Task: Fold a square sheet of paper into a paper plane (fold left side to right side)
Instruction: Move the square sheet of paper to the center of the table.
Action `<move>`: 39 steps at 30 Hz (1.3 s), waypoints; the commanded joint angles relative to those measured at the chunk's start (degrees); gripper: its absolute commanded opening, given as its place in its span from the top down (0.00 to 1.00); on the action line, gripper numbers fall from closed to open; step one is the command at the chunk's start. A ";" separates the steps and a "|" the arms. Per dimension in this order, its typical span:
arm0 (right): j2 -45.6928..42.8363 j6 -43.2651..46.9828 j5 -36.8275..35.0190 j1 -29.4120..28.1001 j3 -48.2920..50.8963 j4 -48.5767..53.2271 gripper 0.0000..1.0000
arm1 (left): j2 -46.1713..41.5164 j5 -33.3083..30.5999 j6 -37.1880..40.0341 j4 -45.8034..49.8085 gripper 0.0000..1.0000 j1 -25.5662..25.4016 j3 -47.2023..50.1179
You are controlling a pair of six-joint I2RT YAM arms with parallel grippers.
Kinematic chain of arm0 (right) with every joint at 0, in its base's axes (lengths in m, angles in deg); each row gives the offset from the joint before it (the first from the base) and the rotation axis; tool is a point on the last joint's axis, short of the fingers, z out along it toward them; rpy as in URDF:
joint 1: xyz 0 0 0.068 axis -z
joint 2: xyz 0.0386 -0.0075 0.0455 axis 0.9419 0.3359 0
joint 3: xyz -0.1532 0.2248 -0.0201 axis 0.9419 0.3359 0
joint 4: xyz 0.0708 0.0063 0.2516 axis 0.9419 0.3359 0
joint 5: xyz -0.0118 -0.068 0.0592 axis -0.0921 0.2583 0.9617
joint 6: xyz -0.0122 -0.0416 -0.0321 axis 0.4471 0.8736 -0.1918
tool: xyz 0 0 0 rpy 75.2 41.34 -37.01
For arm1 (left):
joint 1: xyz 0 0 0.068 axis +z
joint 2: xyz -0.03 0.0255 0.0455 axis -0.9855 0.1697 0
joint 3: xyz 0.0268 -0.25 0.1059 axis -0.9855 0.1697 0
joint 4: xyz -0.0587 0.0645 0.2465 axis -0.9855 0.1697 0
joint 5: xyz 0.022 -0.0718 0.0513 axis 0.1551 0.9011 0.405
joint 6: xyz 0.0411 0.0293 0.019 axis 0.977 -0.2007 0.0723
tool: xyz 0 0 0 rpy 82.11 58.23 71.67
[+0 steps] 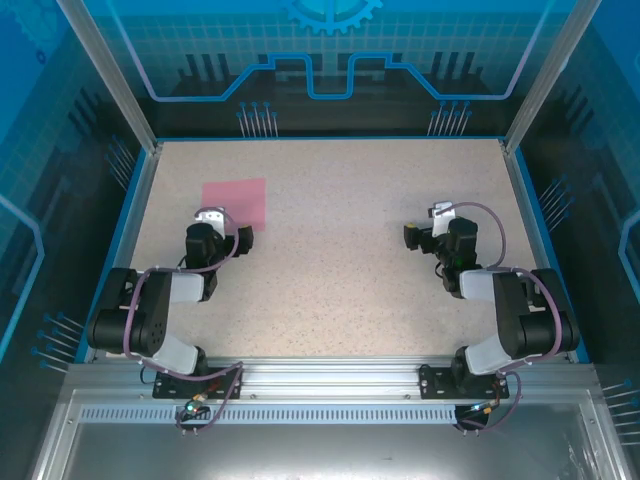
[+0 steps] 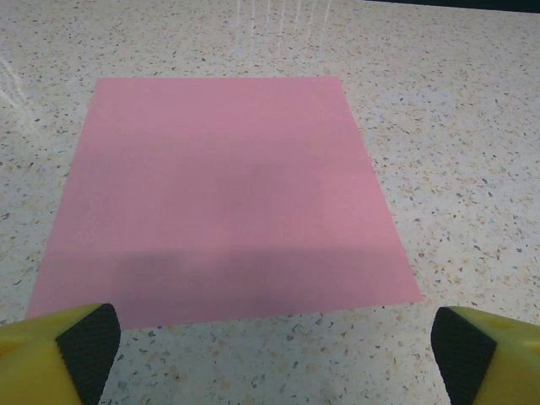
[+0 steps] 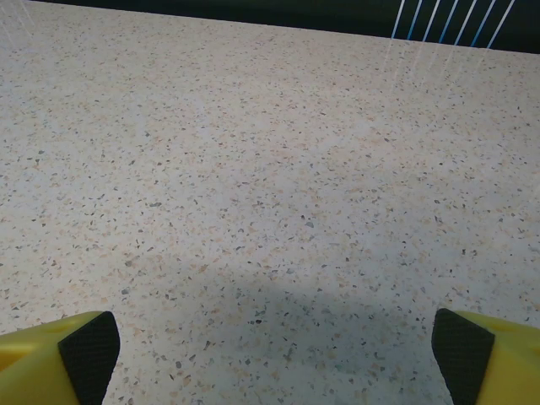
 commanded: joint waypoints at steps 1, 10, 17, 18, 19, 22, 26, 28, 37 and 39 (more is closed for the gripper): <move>0.22 0.71 0.83 0.41 -0.87 -0.43 0.01 | -0.30 1.27 1.08 -1.13 0.01 0.58 -1.39; 0.22 0.70 0.84 0.44 -0.88 -0.43 0.01 | -0.23 1.26 1.08 -1.16 0.01 0.58 -1.40; 0.22 0.52 1.08 0.56 -0.86 -0.37 0.01 | -0.28 1.27 1.06 -1.09 0.01 0.60 -1.48; 0.22 0.52 1.16 0.60 -0.91 -0.36 0.01 | -0.17 1.23 1.08 -1.07 0.01 0.61 -1.52; 0.22 0.52 1.25 0.65 -0.91 -0.36 0.01 | -0.23 1.23 1.08 -1.13 0.01 0.60 -1.41; 0.06 0.14 0.41 0.78 -0.59 -0.75 0.01 | -1.45 0.67 1.01 -0.06 0.01 0.55 -1.62; -5.21 -2.21 -4.82 0.92 -0.60 3.77 0.01 | -11.80 -3.04 -1.32 16.28 0.01 0.34 -5.66; -9.48 -2.18 -5.80 0.63 -1.48 9.14 0.01 | -15.48 -3.36 -2.62 21.40 0.01 0.35 -7.40; -28.41 -11.75 -9.17 -4.26 -7.55 38.89 0.01 | -1.31 0.63 -14.90 55.96 0.01 0.38 -35.16; -31.66 -14.85 -9.38 -6.37 -7.61 42.09 0.01 | 5.92 1.78 -15.31 62.87 0.01 0.28 -43.76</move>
